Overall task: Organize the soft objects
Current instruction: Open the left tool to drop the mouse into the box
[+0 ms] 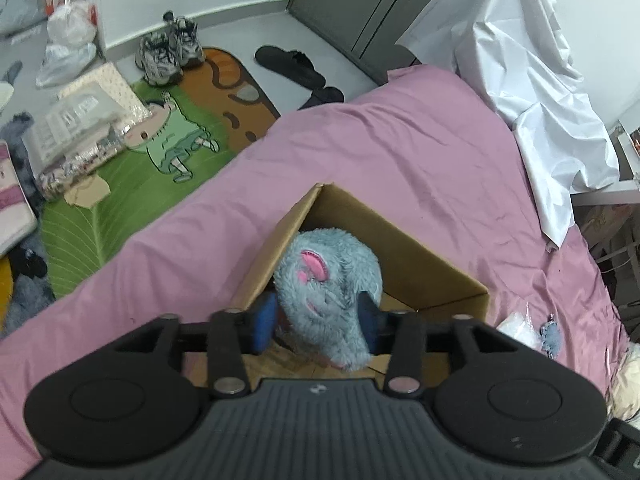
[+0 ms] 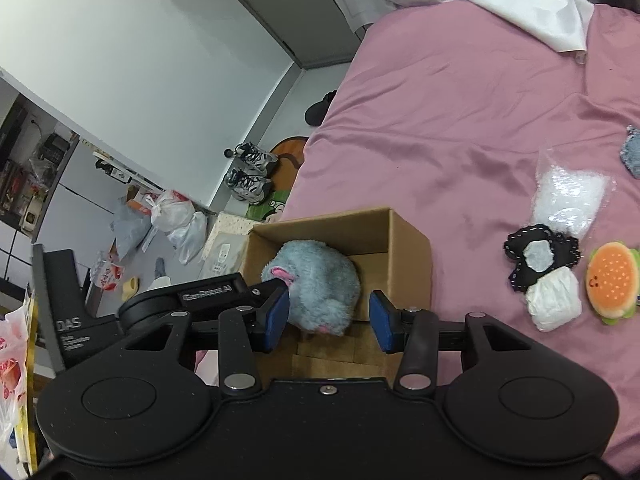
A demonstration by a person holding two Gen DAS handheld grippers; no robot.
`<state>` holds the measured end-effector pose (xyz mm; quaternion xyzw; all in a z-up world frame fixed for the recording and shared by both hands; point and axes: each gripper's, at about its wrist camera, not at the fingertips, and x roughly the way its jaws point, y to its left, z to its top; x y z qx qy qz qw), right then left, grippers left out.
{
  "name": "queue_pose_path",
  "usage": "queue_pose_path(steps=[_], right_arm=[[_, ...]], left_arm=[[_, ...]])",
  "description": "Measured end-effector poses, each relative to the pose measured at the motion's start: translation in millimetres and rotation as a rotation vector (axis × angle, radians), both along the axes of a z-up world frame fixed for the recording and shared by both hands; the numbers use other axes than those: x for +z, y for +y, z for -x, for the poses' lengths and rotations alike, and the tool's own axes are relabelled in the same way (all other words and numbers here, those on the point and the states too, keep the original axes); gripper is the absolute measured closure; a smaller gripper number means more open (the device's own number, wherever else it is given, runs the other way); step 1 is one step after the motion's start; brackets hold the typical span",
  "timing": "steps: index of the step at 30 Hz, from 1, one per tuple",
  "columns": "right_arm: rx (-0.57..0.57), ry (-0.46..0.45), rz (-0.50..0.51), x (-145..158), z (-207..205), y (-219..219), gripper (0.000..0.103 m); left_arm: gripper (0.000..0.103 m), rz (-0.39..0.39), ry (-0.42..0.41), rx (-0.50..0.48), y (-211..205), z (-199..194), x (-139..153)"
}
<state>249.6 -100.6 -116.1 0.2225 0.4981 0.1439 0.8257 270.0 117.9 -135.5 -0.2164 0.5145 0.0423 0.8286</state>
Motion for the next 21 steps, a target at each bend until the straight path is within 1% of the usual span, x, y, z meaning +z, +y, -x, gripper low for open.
queue_pose_path(steps=[2, 3, 4, 5, 6, 8, 9, 10, 13, 14, 18, 21], right_arm=[[-0.005, -0.007, -0.002, 2, 3, -3, 0.054], [-0.008, -0.013, -0.003, 3, 4, -5, 0.052], [-0.012, -0.020, -0.002, 6, 7, -8, 0.047], [-0.018, -0.027, 0.001, 7, 9, -10, 0.042], [-0.026, -0.037, 0.006, 10, 12, -12, 0.039], [-0.046, -0.060, 0.022, 15, 18, -19, 0.025], [-0.057, -0.072, 0.027, 17, 21, -23, 0.021], [-0.067, -0.082, 0.031, 19, 24, -26, 0.015], [-0.097, -0.119, 0.039, 26, 32, -38, 0.002], [-0.102, -0.127, 0.040, 27, 34, -41, 0.000], [-0.103, -0.143, 0.040, 31, 45, -55, 0.000], [-0.095, -0.151, 0.046, 34, 52, -64, 0.000]], left_arm=[[0.039, -0.015, -0.010, -0.003, -4, 5, 8], [0.035, -0.023, -0.014, -0.002, -6, 7, 12], [0.029, -0.032, -0.022, 0.002, -8, 10, 17], [0.027, -0.040, -0.032, 0.004, -9, 14, 21], [0.026, -0.052, -0.048, 0.005, -12, 17, 26], [0.022, -0.081, -0.068, -0.002, -17, 23, 34], [0.020, -0.090, -0.079, 0.002, -19, 27, 39], [0.019, -0.093, -0.089, 0.006, -21, 30, 43], [0.018, -0.096, -0.111, 0.004, -26, 40, 53], [0.018, -0.096, -0.120, 0.001, -29, 43, 56], [0.018, -0.107, -0.134, 0.000, -39, 55, 63], [0.018, -0.085, -0.138, -0.004, -47, 63, 67]])
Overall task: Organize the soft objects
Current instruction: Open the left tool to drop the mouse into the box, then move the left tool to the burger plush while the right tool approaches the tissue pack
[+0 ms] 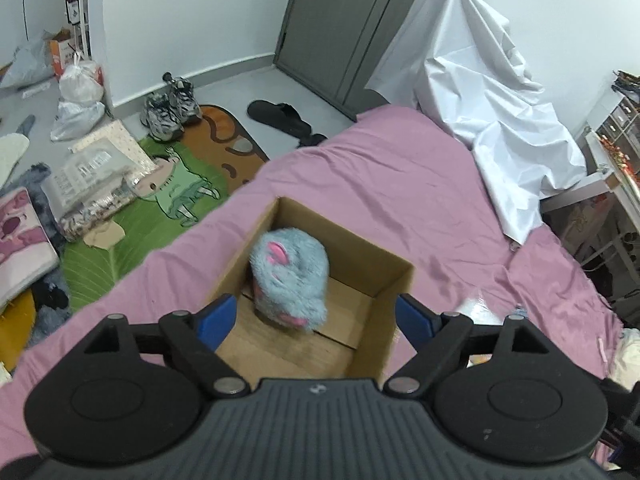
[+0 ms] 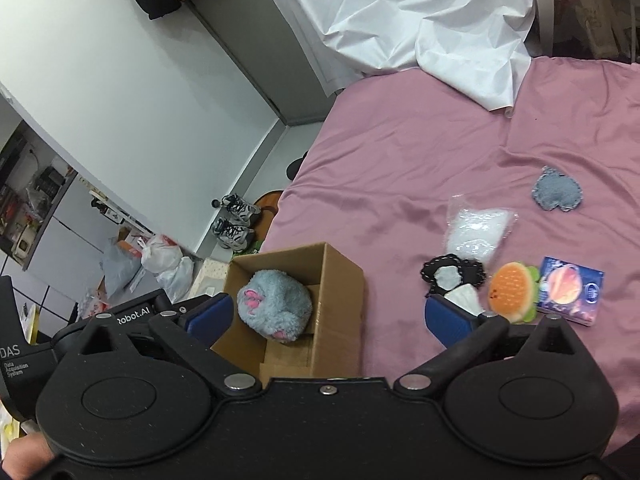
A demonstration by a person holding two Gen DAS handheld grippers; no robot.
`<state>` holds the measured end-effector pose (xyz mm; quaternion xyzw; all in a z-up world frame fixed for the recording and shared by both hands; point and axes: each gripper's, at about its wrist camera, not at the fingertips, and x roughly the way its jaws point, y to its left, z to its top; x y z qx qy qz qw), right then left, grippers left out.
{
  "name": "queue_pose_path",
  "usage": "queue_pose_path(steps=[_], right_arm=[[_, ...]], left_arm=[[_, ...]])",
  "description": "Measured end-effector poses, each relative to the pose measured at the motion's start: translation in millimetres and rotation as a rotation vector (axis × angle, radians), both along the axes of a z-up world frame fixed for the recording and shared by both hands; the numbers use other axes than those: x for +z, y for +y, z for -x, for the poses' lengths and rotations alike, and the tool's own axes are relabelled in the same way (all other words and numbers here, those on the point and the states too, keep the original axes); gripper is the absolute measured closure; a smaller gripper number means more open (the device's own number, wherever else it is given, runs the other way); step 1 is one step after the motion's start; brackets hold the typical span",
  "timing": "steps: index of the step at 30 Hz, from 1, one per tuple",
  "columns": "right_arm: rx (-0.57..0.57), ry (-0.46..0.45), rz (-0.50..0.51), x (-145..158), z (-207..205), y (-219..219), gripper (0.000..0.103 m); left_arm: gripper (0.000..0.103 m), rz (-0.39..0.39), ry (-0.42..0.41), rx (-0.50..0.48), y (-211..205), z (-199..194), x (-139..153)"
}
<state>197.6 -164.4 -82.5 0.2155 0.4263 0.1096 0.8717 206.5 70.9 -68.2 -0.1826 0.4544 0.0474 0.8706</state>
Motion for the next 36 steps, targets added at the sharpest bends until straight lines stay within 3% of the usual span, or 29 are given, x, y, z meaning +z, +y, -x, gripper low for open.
queue_pose_path(steps=[4, 8, 13, 20, 36], right_arm=[[0.003, -0.016, 0.013, 6, 12, -11, 0.000], [0.000, -0.024, 0.011, 11, 22, -27, 0.000], [-0.024, -0.039, 0.047, 15, 35, -45, 0.000], [-0.051, -0.053, 0.064, 20, 51, -70, 0.000], [-0.092, -0.065, 0.080, 20, 76, -116, 0.000]], left_arm=[[0.018, 0.024, -0.010, -0.014, -9, 11, 7], [0.011, 0.036, -0.033, -0.025, -20, 20, 15], [0.011, -0.009, -0.056, -0.053, -40, 30, 24], [0.009, -0.050, -0.030, -0.098, -65, 38, 27], [0.006, -0.069, -0.032, -0.135, -110, 55, 29]])
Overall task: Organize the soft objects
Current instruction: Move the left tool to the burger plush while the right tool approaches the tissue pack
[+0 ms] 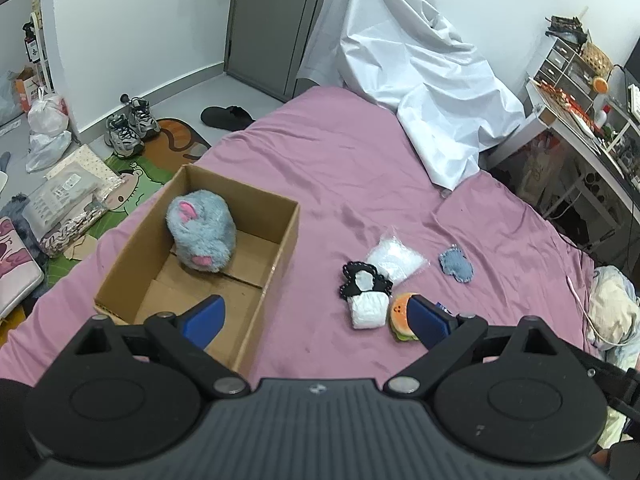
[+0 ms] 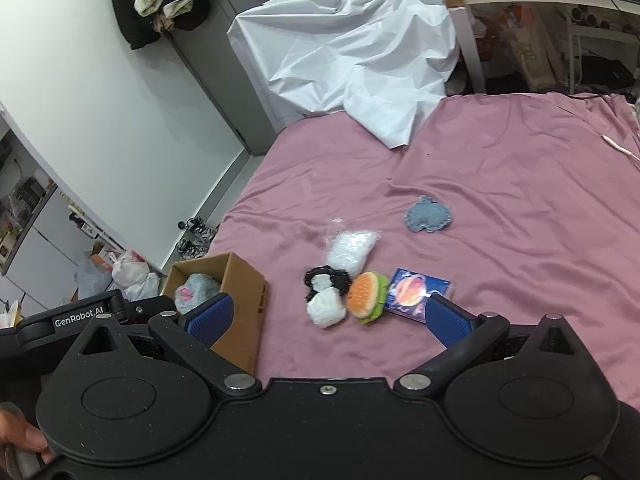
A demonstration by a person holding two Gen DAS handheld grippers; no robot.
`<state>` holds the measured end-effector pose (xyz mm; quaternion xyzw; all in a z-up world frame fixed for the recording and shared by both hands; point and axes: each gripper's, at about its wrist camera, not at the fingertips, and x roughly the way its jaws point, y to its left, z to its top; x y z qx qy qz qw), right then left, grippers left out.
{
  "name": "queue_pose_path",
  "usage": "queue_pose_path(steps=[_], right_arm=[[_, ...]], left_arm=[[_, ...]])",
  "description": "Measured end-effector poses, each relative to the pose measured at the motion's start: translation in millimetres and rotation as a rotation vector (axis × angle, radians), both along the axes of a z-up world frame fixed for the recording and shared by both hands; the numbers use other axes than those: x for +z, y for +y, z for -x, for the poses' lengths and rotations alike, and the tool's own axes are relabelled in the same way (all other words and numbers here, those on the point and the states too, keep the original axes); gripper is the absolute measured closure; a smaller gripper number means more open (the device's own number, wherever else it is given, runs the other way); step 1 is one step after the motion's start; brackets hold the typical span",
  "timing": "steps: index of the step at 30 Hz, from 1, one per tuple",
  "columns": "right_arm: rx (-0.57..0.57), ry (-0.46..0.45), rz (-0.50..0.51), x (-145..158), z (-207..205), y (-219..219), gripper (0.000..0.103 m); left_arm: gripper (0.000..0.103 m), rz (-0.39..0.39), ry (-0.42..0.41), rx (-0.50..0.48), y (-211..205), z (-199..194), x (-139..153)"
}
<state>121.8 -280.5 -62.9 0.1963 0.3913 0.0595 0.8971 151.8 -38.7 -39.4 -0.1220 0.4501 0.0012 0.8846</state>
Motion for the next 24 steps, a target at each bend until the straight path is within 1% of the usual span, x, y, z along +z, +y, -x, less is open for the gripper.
queue_pose_path(steps=[7, 15, 18, 24], right_arm=[[-0.008, 0.013, -0.025, -6, 6, -22, 0.000], [-0.034, 0.039, -0.058, -19, 1, -43, 0.000], [-0.049, 0.050, -0.068, -25, -2, -50, 0.000], [-0.089, 0.082, -0.125, -43, -9, -61, 0.000]], left_arm=[[0.006, -0.013, 0.011, -0.011, -19, 4, -3], [0.006, 0.008, 0.025, -0.010, -35, 2, -8], [0.007, 0.008, 0.007, 0.008, -41, 1, -10], [0.007, -0.005, -0.018, -0.026, -58, -5, -18]])
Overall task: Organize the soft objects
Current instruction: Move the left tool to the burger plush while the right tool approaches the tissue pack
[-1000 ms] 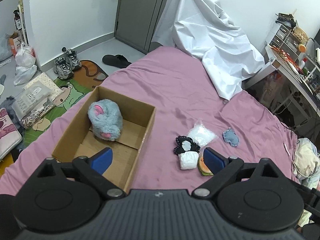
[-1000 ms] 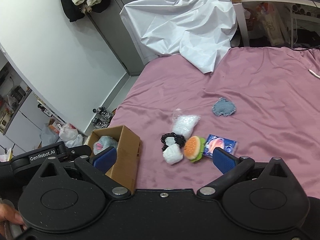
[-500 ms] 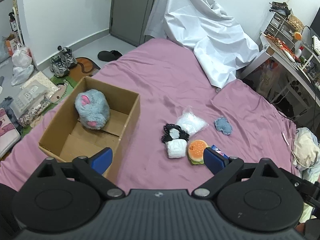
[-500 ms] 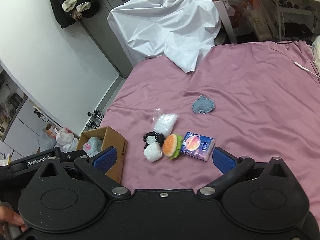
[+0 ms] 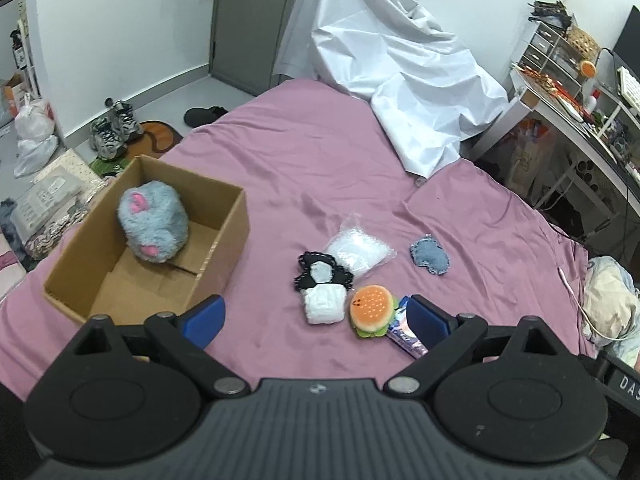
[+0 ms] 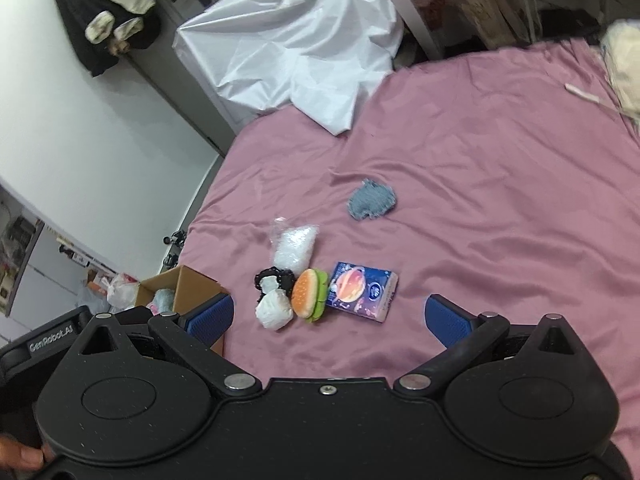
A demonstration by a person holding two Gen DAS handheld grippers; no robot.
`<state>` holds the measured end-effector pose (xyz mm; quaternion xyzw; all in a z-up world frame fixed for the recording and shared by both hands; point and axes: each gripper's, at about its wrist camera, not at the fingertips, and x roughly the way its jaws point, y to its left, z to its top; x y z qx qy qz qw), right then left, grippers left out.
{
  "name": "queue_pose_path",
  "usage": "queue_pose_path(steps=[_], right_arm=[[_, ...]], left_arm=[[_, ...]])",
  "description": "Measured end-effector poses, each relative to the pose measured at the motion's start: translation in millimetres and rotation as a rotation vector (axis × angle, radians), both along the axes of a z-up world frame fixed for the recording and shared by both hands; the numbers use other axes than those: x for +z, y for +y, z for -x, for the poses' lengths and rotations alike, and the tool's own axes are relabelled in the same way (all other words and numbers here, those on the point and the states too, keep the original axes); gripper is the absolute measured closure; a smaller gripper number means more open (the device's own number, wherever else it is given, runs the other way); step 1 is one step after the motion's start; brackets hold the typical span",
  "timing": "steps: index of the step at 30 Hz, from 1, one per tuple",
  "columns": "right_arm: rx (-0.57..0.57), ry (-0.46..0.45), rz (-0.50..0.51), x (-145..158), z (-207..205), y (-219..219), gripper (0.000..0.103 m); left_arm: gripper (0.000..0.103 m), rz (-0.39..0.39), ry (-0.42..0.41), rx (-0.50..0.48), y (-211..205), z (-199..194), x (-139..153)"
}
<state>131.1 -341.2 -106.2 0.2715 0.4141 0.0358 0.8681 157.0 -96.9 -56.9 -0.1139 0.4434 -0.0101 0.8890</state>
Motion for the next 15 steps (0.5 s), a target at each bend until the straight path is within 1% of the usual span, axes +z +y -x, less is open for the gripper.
queue_pose_path(steps=[3, 5, 8, 12, 15], right_arm=[[0.000, 0.009, -0.004, -5, -4, -2, 0.000], [-0.011, 0.053, 0.008, -12, -11, -1, 0.000], [-0.056, 0.094, -0.023, -23, -17, -7, 0.000], [-0.114, 0.114, -0.064, -33, -24, -15, 0.000], [-0.124, 0.115, -0.072, -39, -30, -13, 0.000]], left_arm=[[0.007, -0.005, 0.005, -0.018, -9, -5, -7], [0.008, -0.004, 0.011, -0.029, -14, -8, -12], [0.009, 0.000, 0.028, -0.046, -21, -15, -21], [0.009, 0.006, 0.044, -0.049, -28, -24, -33], [0.010, 0.007, 0.051, -0.055, -34, -32, -41]])
